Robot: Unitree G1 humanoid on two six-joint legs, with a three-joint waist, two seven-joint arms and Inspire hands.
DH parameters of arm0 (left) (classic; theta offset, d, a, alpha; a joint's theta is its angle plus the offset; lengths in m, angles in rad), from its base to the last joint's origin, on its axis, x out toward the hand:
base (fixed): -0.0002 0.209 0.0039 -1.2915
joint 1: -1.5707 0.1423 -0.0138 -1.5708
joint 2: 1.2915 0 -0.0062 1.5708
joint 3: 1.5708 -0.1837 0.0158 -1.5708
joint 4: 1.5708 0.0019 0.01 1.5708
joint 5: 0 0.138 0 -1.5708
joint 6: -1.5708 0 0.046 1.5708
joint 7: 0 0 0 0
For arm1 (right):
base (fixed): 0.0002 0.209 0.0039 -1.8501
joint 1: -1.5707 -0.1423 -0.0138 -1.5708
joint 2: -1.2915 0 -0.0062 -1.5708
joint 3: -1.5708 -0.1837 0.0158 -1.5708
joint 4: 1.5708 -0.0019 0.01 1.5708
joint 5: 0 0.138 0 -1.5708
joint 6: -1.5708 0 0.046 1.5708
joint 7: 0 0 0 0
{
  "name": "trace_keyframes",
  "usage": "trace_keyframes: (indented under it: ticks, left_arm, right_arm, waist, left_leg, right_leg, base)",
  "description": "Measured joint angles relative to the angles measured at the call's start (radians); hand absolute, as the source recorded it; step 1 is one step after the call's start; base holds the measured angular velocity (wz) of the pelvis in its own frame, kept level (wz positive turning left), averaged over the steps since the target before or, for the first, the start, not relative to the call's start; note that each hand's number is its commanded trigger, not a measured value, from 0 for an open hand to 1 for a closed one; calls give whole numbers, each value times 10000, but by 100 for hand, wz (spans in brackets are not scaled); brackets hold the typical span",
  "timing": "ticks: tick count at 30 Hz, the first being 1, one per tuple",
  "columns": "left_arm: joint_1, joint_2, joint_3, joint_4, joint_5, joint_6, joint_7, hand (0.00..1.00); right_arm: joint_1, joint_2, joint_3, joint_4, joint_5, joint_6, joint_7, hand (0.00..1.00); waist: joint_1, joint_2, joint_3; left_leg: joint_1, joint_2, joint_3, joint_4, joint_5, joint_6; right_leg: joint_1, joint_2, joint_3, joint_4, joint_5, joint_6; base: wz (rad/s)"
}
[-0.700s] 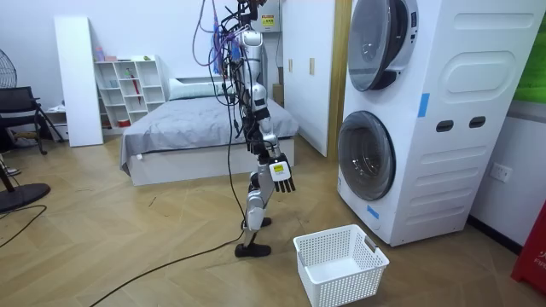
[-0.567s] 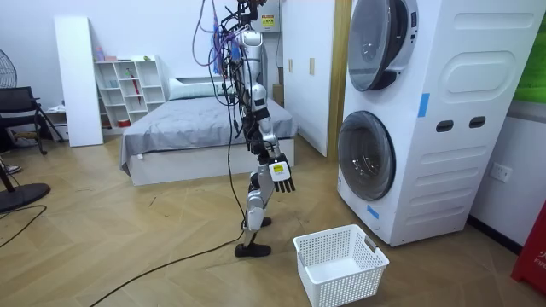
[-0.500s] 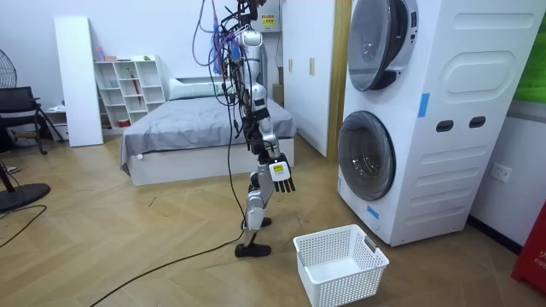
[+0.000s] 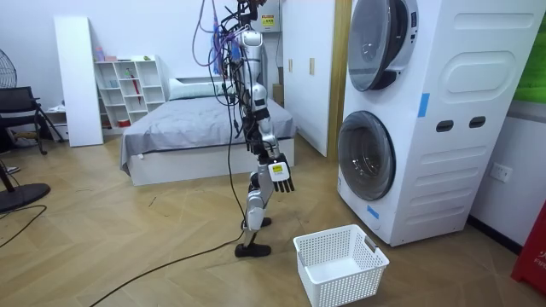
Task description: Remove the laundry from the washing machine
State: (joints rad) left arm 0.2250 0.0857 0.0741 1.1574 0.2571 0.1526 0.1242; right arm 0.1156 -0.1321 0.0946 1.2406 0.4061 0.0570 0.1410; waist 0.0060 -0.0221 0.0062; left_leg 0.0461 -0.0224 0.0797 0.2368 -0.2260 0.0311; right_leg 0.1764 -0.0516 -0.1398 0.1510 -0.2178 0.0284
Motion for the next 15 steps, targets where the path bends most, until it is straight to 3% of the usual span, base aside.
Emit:
trace_keyframes:
  ticks: [8,9,12,15]
  left_arm:
    - [-18,9,-16,-31,-694,-49,1,0]
    - [2,11,-17,-175,-683,-78,1,0]
    - [-81,23,23,-203,-682,-136,1,0]
    - [-203,95,17,-232,-697,-300,2,0]
  right_arm:
    - [-171,4,-33,-348,35,148,-473,0]
    - [-146,-15,-78,-915,9,323,-621,0]
    - [-215,-59,-496,-2480,-90,334,-944,0]
    - [-342,-77,-891,-4452,-125,299,-1447,0]
  waist:
    - [-7,50,5]
    - [-37,65,-16]
    - [-40,61,33]
    - [-39,88,16]
  left_leg:
    - [-20,-4,-11,28,2,1]
    - [-35,1,-12,37,2,2]
    - [-90,-4,13,117,0,5]
    - [-76,-16,-7,168,-3,12]
  right_leg:
    - [-19,-2,-5,4,0,0]
    - [-27,-2,-10,20,0,0]
    - [-39,-15,-18,19,1,0]
    - [7,-22,-33,26,1,0]
  base:
    - [0]
    - [-5]
    - [0]
    - [3]
